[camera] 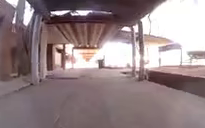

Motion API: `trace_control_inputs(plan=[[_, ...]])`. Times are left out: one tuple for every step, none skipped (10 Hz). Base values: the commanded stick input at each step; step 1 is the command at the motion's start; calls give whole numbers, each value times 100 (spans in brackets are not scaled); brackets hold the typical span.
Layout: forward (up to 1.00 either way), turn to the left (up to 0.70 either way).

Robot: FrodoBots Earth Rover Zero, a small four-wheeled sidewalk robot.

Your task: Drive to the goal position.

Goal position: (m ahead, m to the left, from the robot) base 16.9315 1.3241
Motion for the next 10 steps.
trace_control_inputs(plan=[[70, 0], [70, 0], [70, 0], [70, 0], [70, 0], [70, 0], [70, 0], [70, 0], [70, 0], [70, 0]])
